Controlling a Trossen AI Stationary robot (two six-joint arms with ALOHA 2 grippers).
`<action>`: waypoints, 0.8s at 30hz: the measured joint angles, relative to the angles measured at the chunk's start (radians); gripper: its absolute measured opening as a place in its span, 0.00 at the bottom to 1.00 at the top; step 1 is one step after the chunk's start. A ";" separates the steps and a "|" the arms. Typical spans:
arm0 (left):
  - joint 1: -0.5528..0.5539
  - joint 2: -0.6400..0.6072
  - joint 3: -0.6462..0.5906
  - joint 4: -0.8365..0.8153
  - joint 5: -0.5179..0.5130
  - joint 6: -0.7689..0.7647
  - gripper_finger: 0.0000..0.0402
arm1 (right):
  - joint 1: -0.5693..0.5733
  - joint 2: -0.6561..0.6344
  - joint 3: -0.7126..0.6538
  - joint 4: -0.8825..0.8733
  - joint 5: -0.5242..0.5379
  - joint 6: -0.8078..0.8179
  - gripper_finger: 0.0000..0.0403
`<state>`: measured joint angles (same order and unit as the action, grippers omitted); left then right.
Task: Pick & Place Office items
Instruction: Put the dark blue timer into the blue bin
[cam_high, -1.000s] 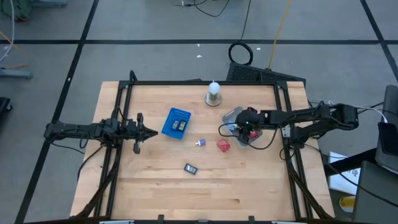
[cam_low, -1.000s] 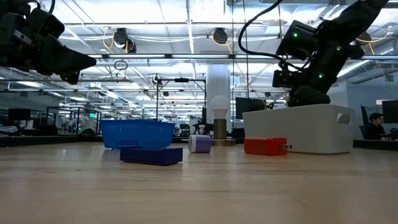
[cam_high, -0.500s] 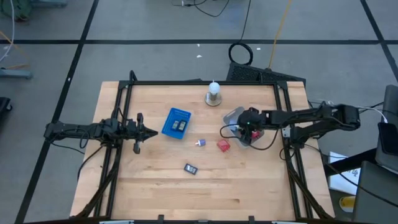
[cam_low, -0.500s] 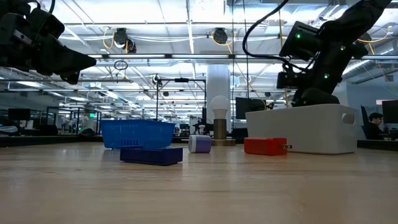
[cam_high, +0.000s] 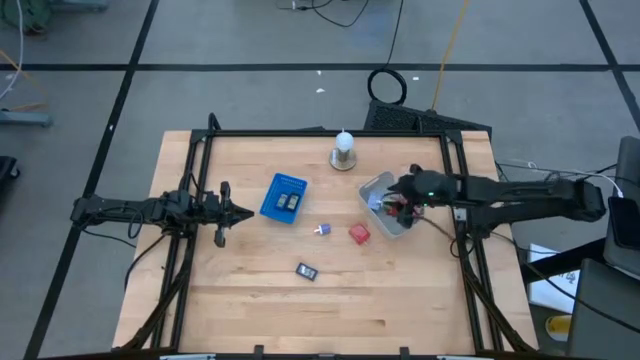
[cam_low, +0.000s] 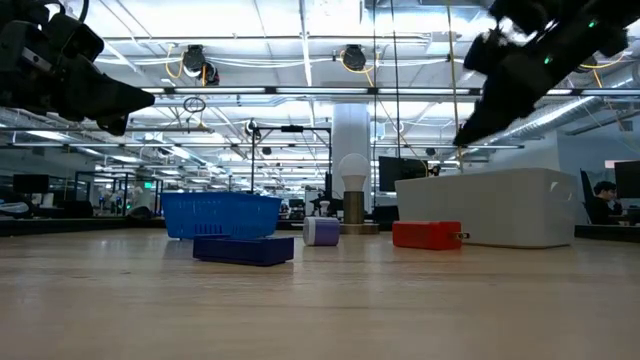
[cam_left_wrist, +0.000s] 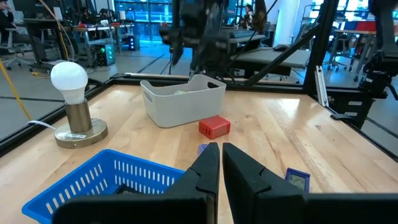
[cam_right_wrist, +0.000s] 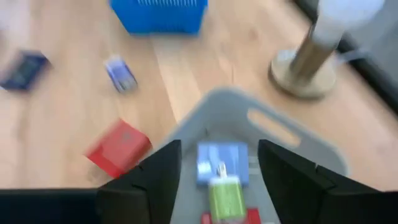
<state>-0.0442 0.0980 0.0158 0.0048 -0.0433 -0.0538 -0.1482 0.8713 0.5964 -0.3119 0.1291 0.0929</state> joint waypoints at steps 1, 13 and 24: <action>0.000 0.000 0.000 0.000 0.000 -0.001 0.05 | 0.007 -0.038 0.000 0.000 0.000 0.000 0.50; 0.000 0.000 0.000 0.000 0.000 -0.001 0.05 | 0.112 -0.421 -0.081 0.162 0.000 -0.072 0.02; 0.000 0.000 0.000 0.000 0.000 -0.005 0.05 | 0.164 -0.627 -0.249 0.291 0.005 -0.080 0.00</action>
<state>-0.0444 0.0981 0.0159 0.0048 -0.0433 -0.0585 0.0154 0.2447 0.3470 -0.0208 0.1337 0.0132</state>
